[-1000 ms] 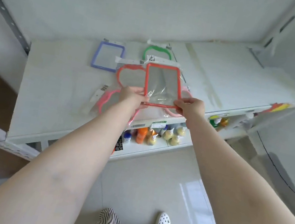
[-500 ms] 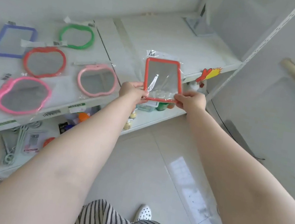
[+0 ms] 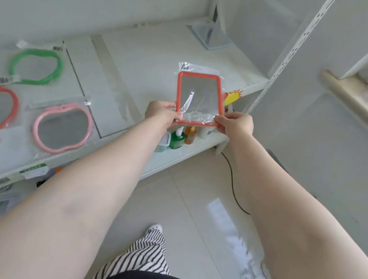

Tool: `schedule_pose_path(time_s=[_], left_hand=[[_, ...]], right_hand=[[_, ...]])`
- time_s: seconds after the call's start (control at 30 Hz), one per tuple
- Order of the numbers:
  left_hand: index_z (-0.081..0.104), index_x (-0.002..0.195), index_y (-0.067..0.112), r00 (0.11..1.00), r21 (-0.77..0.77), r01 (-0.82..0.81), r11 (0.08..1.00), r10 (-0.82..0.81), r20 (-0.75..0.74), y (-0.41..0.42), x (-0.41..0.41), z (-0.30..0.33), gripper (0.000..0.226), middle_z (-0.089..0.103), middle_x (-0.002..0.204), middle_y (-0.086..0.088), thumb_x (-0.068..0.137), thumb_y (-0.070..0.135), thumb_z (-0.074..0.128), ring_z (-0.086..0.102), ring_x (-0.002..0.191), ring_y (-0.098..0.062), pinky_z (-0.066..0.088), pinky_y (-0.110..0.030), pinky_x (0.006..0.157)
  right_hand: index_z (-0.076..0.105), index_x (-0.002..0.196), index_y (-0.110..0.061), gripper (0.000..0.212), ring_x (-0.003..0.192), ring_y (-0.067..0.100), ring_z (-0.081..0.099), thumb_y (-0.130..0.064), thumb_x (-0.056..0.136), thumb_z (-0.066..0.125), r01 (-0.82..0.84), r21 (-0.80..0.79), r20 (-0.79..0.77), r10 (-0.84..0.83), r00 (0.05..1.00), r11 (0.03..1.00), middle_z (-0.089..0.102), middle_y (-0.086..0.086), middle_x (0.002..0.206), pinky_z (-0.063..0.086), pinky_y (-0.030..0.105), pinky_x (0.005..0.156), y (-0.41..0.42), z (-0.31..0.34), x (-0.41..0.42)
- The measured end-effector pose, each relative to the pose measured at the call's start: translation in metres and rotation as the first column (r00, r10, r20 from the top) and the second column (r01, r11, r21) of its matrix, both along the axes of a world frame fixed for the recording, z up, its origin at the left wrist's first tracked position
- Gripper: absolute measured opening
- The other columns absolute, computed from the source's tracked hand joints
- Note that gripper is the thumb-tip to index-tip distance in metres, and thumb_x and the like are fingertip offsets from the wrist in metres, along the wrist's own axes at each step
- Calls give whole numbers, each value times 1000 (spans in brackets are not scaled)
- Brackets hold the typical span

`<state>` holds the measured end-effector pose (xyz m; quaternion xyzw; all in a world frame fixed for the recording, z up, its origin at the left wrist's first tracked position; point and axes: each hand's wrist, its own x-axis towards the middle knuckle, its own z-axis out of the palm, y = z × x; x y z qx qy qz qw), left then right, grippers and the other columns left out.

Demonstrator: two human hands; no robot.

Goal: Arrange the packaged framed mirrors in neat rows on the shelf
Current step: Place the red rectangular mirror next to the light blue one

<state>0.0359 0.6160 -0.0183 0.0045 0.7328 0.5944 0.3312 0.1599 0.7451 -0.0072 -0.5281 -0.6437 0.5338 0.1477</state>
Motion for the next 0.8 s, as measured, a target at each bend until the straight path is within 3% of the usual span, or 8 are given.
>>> schedule_pose_path(time_s=[0.1, 0.2, 0.3, 0.43, 0.5, 0.63, 0.8], left_hand=[[63, 122, 6, 1000, 14, 7, 1000, -7, 0, 31, -24, 2, 49, 70, 112, -13, 76, -12, 68, 69, 82, -23, 57, -25, 78], [64, 121, 8, 1000, 7, 4, 1000, -4, -10, 59, -44, 6, 49, 71, 112, -13, 75, -11, 70, 70, 80, -21, 58, -26, 77], [65, 120, 8, 1000, -1, -1, 1000, 1, -6, 83, -59, 8, 48, 71, 112, -13, 75, -9, 71, 70, 85, -22, 59, -26, 78], [66, 118, 5, 999, 15, -41, 999, 41, 5, 113, -75, 7, 47, 70, 111, -16, 75, -11, 70, 68, 86, -25, 57, -25, 78], [65, 119, 4, 997, 15, -74, 997, 74, 11, 129, -84, 4, 47, 70, 112, -17, 75, -11, 70, 68, 87, -25, 56, -25, 79], [64, 119, 3, 983, 35, -184, 982, 183, 17, 163, -97, 2, 45, 70, 113, -18, 76, -8, 71, 67, 83, -25, 57, -26, 79], [63, 119, -1, 939, 60, -344, 937, 343, 24, 203, -103, 2, 43, 68, 114, -21, 78, -6, 71, 64, 81, -25, 56, -16, 58]], right_hand=[[73, 90, -5, 14, 56, 11, 63, -12, 78, 76, 23, -2, -13, -23, 1000, 1000, 70, 7, 72, 60, 30, 80, 30, 5, -21], [72, 79, -10, 3, 58, 12, 64, -11, 80, 74, 27, -28, -24, -28, 999, 999, 69, 5, 71, 60, 31, 82, 56, 13, -41], [67, 68, -15, 14, 63, 16, 68, -9, 80, 73, 38, -36, -43, -40, 998, 999, 70, 7, 71, 59, 33, 84, 83, 13, -58], [67, 71, -16, 12, 78, 24, 73, -10, 79, 72, 7, -40, -23, -8, 1000, 999, 73, 9, 77, 58, 35, 86, 119, 6, -81], [70, 78, -11, 3, 70, 23, 71, -8, 79, 71, -17, -62, -39, 14, 999, 998, 71, 10, 74, 59, 36, 86, 140, 4, -95], [71, 98, 1, 18, 51, 13, 62, -4, 81, 68, -147, -52, -54, 145, 988, 988, 65, 8, 67, 59, 27, 75, 183, 3, -124], [68, 101, 5, 24, 56, 18, 62, 0, 79, 72, -249, -53, -73, 245, 967, 967, 64, 10, 71, 59, 30, 75, 235, 6, -156]])
